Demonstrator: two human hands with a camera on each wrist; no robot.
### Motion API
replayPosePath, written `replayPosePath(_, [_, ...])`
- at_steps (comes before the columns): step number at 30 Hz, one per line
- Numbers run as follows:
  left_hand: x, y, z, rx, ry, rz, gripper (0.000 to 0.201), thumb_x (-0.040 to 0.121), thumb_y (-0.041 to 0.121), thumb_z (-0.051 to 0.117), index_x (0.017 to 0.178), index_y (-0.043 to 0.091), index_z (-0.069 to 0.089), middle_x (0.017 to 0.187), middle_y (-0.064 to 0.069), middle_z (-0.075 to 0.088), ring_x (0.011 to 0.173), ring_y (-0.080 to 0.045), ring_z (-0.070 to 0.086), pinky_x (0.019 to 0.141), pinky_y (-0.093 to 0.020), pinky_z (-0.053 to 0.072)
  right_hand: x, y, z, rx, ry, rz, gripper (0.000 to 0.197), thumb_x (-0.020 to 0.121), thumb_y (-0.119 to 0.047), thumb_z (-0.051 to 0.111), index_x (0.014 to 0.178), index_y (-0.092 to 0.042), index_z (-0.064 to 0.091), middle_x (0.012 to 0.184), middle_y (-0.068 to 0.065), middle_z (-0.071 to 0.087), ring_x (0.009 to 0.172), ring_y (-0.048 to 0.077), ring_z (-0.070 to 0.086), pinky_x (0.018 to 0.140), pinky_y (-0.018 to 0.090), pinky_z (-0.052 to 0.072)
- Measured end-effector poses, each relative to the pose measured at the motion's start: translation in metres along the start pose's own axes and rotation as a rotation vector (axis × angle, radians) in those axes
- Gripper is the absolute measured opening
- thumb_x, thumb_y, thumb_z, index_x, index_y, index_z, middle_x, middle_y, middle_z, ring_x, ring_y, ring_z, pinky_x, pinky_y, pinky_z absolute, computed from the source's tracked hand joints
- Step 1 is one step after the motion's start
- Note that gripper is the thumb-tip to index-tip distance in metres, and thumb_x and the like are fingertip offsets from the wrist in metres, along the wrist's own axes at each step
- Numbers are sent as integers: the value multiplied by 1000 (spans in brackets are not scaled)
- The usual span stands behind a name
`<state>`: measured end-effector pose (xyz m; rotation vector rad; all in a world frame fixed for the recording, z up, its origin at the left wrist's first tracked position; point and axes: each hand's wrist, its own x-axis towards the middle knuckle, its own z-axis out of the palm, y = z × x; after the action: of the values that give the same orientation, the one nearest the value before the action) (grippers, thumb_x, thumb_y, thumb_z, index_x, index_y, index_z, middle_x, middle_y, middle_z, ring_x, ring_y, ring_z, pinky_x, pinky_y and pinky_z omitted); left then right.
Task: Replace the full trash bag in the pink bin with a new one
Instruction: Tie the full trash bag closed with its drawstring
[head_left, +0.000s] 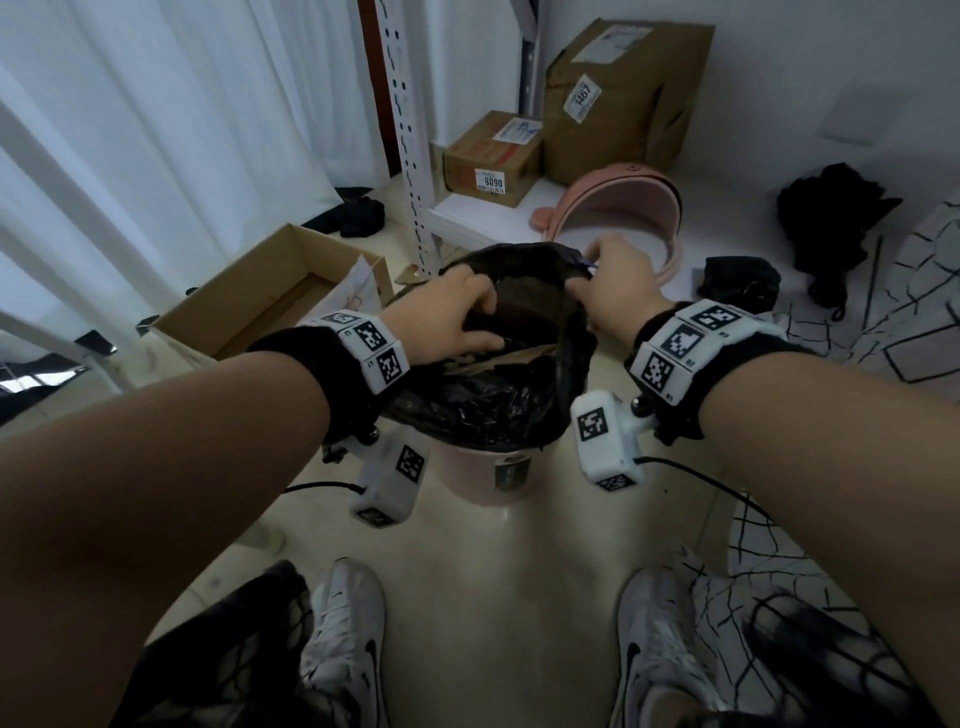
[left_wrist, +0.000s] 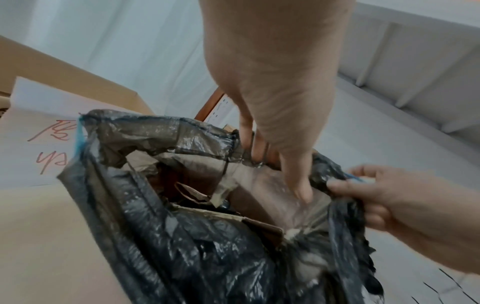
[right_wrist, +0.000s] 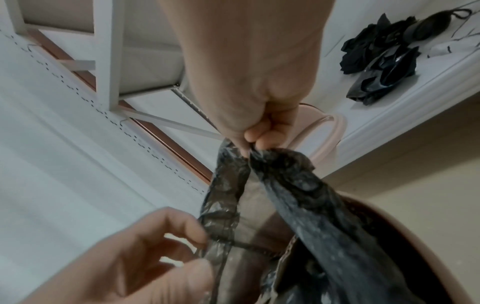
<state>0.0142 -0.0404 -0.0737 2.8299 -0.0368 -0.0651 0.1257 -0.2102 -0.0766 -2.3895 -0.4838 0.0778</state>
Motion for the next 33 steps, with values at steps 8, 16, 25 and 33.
replayPosePath(8, [-21,-3,8,188,-351,30,48,83,47,64,116,14,54,116,-9,50,106,-27,51,93,-39,45,-49,-22,6,-557,-320,-714,57,75,-54,65,117,-19,48,128,10,37,116,29,40,99,41,38])
replayPosePath(16, [-23,-8,5,235,-381,30,47,85,47,60,119,15,52,119,-9,50,107,-28,51,94,-41,45,-62,-19,32,-1250,-701,-750,28,87,-29,57,113,-20,60,120,4,58,115,26,45,97,42,28])
replayPosePath(25, [-22,-1,3,258,-286,-22,46,88,49,55,120,17,53,110,-3,62,100,-25,59,86,-34,46,-36,-13,7,-676,-213,-601,17,93,-23,42,103,-11,50,93,10,68,86,29,60,89,36,24])
replayPosePath(33, [-19,-5,-24,49,26,-8,22,96,22,48,104,5,58,94,-7,59,88,-22,53,74,-27,34,-37,-26,9,-725,-414,-603,32,85,-30,57,115,-21,51,111,2,63,108,24,57,98,39,26])
